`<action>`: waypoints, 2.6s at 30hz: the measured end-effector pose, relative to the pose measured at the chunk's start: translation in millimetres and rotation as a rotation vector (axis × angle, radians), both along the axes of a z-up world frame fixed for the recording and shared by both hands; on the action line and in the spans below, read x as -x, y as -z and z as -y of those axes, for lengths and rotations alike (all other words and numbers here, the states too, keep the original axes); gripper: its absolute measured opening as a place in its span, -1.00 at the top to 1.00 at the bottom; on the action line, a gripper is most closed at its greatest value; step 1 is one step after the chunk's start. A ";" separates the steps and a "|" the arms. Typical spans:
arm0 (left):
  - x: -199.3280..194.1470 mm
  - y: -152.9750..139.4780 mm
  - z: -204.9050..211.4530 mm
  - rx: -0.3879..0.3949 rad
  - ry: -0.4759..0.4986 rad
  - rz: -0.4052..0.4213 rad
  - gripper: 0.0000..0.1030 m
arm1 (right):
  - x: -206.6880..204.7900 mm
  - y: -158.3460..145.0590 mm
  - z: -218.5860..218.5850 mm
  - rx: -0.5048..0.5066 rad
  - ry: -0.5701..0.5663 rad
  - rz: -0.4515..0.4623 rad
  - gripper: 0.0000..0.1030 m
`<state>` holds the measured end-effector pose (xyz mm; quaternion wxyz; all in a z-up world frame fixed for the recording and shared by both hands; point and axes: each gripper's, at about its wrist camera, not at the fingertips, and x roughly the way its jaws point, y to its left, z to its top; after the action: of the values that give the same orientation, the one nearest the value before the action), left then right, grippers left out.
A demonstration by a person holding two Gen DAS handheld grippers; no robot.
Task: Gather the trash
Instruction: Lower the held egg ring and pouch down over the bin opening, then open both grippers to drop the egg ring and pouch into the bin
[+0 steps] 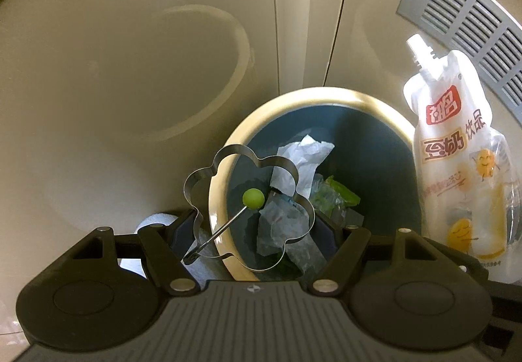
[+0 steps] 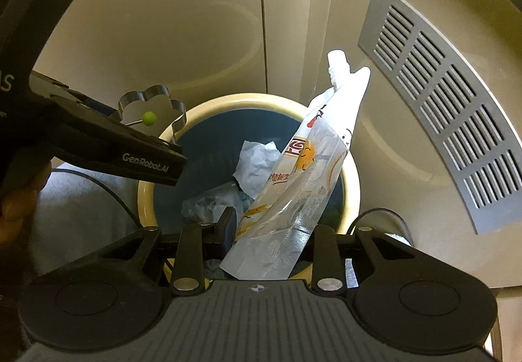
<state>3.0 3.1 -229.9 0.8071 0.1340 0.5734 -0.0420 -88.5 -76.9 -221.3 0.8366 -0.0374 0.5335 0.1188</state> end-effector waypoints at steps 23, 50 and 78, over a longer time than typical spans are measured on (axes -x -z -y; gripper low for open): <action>-4.3 7.3 3.0 -0.016 -0.002 -0.033 -0.53 | -12.3 13.3 -7.3 0.025 -0.025 -0.066 0.38; -18.3 19.4 8.5 -0.022 0.004 -0.065 -0.53 | -25.5 29.7 -10.5 0.041 -0.035 -0.128 0.38; -33.2 42.5 17.1 -0.049 0.012 -0.104 -0.99 | -35.8 51.1 -16.3 0.080 -0.026 -0.172 0.27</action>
<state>36.1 -14.0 -272.4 0.7723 0.1550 0.6147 -0.0398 -52.7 -60.6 -272.4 0.7839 -0.0672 0.6072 0.1112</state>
